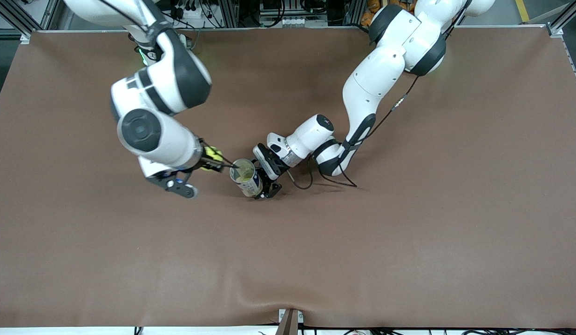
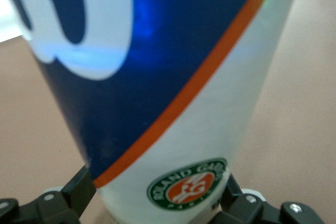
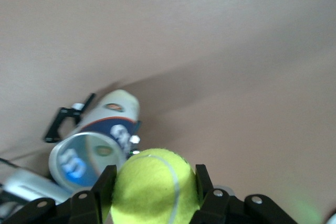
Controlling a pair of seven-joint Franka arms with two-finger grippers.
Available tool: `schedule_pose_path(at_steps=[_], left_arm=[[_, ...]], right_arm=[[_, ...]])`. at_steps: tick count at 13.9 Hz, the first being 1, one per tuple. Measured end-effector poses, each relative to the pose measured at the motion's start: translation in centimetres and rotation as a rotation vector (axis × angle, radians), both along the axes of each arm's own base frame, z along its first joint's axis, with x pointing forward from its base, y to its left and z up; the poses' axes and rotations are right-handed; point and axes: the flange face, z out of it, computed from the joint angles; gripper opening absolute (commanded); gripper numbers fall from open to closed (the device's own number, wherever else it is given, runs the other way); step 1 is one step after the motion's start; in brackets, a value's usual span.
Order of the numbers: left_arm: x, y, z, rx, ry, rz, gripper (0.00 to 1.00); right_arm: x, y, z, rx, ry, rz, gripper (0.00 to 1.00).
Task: Insert tennis ball vertically with right arm
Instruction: 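Lower the ball into the can and open the right gripper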
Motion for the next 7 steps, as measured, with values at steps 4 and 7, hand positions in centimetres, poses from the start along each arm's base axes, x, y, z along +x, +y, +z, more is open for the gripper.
schedule_pose_path(at_steps=[4, 7], left_arm=[[0.1, 0.1, 0.0, 0.000, 0.000, 0.002, 1.00], [0.2, 0.1, 0.0, 0.000, 0.000, 0.003, 1.00]], right_arm=[[0.0, 3.2, -1.3, 0.024, -0.066, -0.071, 0.00], [0.6, 4.1, -2.9, 0.035, -0.089, -0.100, 0.00]])
